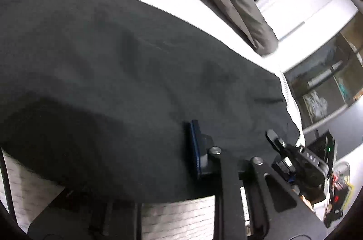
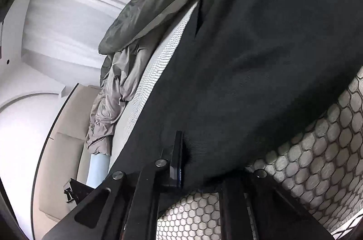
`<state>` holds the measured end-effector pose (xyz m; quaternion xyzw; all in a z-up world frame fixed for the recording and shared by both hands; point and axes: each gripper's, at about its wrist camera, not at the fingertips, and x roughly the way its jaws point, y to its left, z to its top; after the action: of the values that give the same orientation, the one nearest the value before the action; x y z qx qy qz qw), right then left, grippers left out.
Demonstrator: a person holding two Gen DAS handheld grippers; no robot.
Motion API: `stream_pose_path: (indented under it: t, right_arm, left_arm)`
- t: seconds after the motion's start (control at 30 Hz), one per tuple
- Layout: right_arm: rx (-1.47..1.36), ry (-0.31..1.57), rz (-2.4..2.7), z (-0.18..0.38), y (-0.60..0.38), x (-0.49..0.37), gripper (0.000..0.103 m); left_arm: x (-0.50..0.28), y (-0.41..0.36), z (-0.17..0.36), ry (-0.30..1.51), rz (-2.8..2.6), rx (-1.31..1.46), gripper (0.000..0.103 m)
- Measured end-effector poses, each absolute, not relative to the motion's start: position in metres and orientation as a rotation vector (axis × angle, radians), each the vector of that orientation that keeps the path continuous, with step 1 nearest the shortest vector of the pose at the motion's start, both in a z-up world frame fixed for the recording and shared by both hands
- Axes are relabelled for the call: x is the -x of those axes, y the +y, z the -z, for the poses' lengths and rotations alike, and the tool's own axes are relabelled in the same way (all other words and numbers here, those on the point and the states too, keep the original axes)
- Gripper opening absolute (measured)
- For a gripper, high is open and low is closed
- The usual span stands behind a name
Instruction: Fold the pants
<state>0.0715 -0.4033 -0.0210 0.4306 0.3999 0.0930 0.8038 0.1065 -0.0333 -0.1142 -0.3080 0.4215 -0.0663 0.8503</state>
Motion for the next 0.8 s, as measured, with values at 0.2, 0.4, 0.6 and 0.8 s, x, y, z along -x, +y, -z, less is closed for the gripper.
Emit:
stream_pose_path:
  t: [0.2,0.4,0.6,0.8]
  right_arm:
    - [-0.885,0.872,-0.209,0.023,-0.396,-0.076,0.009]
    - [-0.863,0.891,-0.197,0.023,-0.397,-0.069,0.009]
    - [-0.885,0.921,-0.228,0.027,-0.398,-0.075,0.01]
    - [-0.867,0.924,-0.244,0.026,-0.4,-0.072,0.01]
  left_arm:
    - [-0.082,0.065,0.114,0.851,-0.013,0.761,0.018]
    - [-0.054,0.169,0.116,0.758,-0.262,0.856,0.018]
    - [-0.069,0.182,0.114,0.797,-0.22,0.776,0.018]
    - [-0.058,0.24,0.111,0.75,-0.27,0.856,0.018]
